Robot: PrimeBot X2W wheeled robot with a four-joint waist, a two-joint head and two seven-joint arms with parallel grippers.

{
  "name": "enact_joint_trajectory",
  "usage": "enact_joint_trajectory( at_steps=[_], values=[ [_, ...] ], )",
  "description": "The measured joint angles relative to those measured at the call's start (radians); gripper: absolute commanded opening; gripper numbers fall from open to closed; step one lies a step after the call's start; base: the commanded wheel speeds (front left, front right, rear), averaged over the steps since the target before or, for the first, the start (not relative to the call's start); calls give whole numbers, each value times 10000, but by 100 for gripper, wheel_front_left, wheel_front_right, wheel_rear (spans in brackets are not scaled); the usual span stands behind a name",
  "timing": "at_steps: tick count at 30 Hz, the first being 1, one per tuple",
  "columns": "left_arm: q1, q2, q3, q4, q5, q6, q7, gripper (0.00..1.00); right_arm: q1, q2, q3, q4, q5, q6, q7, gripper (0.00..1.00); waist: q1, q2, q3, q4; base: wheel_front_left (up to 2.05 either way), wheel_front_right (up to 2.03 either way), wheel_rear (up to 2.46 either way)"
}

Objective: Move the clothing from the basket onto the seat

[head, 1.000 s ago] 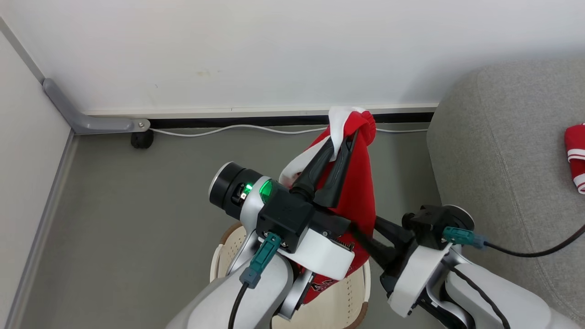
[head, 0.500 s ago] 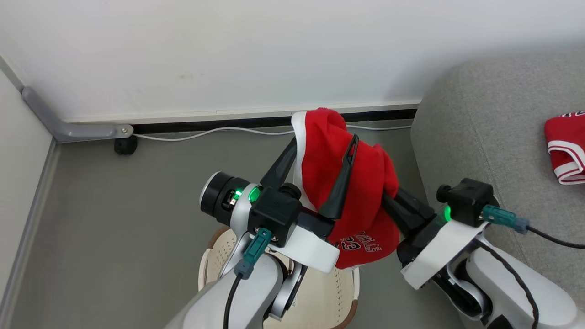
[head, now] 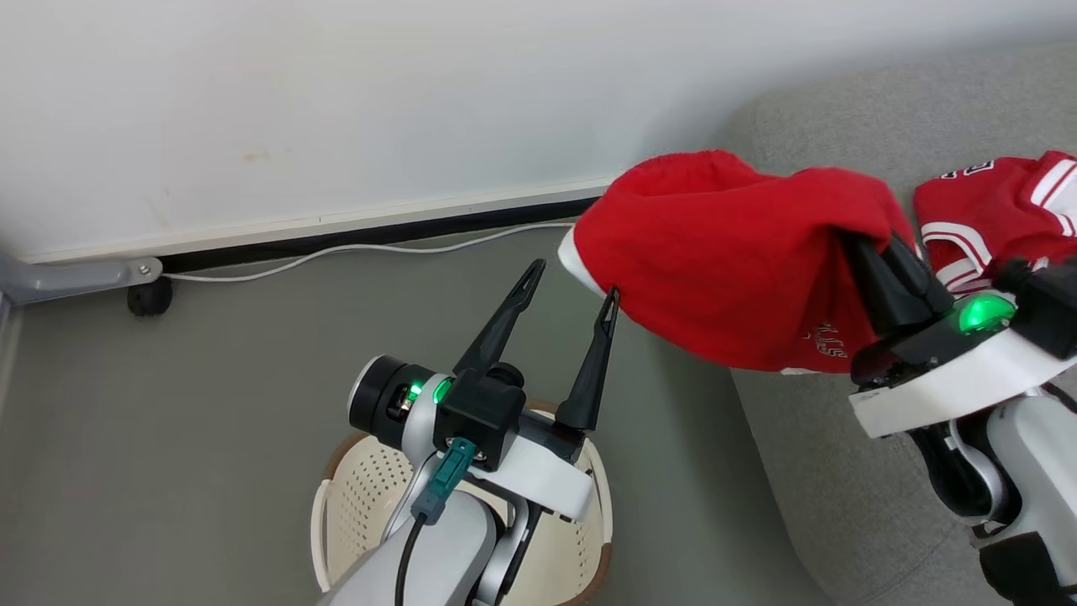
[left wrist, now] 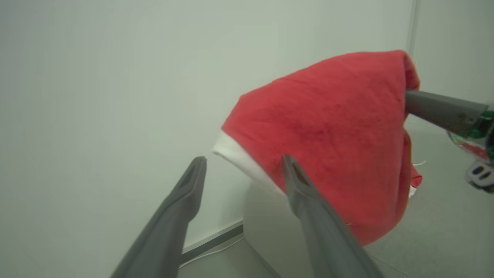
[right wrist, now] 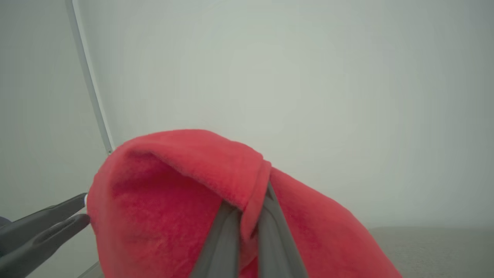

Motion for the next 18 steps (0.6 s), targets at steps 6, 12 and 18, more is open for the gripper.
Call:
enact_joint_trajectory(
  at_steps=[6,12,18],
  values=[
    [121,2,134,199,25,-111,0,100,163,119,-880,-176,-115,0,0,0,0,0,-22,-490,0,0,0],
    [393,10,198,443,23,-353,0,100,227,282,-1496,-240,-144,0,0,0,0,0,-65,-1099,0,0,0],
    [473,12,284,704,10,-531,0,100,335,337,-2161,-293,-199,0,0,0,0,0,-85,-1880,0,0,0]
  ],
)
